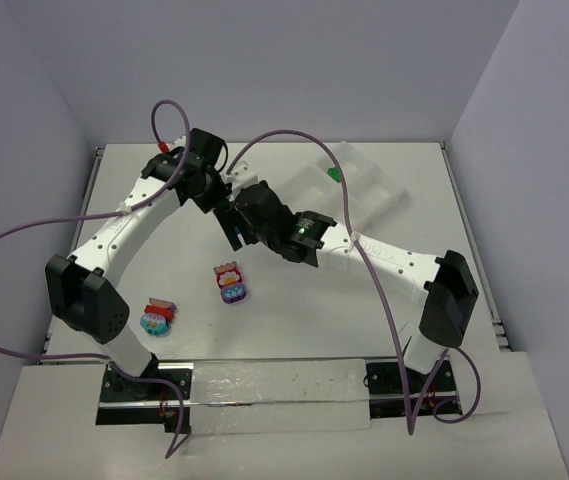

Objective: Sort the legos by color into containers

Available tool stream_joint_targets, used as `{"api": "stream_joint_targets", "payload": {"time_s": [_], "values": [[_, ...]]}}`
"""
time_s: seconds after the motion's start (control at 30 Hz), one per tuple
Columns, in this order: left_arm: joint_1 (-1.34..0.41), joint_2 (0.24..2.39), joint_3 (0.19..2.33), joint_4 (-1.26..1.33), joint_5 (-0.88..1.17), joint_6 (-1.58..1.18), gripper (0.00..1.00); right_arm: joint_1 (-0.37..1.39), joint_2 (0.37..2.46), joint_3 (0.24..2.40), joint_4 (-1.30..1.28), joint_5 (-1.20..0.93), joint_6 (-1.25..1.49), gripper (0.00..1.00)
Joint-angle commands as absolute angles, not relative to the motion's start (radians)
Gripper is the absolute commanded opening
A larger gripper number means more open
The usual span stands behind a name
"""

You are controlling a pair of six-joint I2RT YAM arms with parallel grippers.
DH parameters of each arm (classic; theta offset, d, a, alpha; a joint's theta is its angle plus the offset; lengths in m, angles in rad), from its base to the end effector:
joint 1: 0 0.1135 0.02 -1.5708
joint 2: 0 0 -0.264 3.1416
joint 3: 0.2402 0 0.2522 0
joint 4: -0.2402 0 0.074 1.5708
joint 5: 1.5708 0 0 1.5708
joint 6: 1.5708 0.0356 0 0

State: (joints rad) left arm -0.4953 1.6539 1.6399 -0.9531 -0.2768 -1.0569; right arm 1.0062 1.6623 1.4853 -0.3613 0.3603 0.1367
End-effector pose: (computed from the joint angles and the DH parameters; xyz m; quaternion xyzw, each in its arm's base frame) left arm 0.3118 -0.1574 0.3440 -0.3015 0.8973 -0.1123 0.3024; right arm 0.2182 0.3210 0.3373 -0.2801 0.8133 0.1316 0.4928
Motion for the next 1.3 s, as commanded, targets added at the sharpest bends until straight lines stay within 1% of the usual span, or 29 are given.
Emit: {"api": "stream_joint_targets", "payload": {"time_s": [0.0, 0.17, 0.33, 0.63, 0.7, 0.9, 1.07, 1.13, 1.17, 1.27], "values": [[-0.488, 1.663, 1.725, -0.982, -0.290, -1.060, 0.00, 1.019, 1.652, 1.434, -0.198, 0.377, 0.122, 0.80], [-0.480, 1.673, 1.744, -1.006, -0.277, -1.065, 0.00, 1.028, 1.653, 1.388, -0.114, 0.420, 0.121, 0.75], [-0.472, 1.674, 1.737, -1.004, -0.248, -1.064, 0.00, 1.028, 1.661, 1.372, -0.065, 0.426, 0.123, 0.66], [-0.465, 1.670, 1.735, -1.001, -0.233, -1.051, 0.00, 1.029, 1.706, 1.410, -0.049, 0.440, 0.117, 0.64], [-0.465, 1.665, 1.735, -1.002, -0.232, -1.052, 0.00, 1.028, 1.718, 1.425, -0.051, 0.440, 0.115, 0.63], [-0.462, 1.650, 1.715, -0.986, -0.220, -1.049, 0.00, 1.028, 1.733, 1.430, -0.045, 0.433, 0.124, 0.47], [-0.462, 1.644, 1.702, -0.979, -0.217, -1.046, 0.00, 1.029, 1.732, 1.421, -0.031, 0.442, 0.130, 0.44], [-0.462, 1.646, 1.701, -0.979, -0.216, -1.043, 0.00, 1.029, 1.736, 1.426, -0.035, 0.439, 0.133, 0.41], [-0.462, 1.646, 1.701, -0.979, -0.216, -1.043, 0.00, 1.028, 1.736, 1.428, -0.035, 0.437, 0.133, 0.38], [-0.458, 1.644, 1.700, -0.977, -0.218, -1.043, 0.00, 1.028, 1.740, 1.427, -0.035, 0.429, 0.140, 0.21]]}}
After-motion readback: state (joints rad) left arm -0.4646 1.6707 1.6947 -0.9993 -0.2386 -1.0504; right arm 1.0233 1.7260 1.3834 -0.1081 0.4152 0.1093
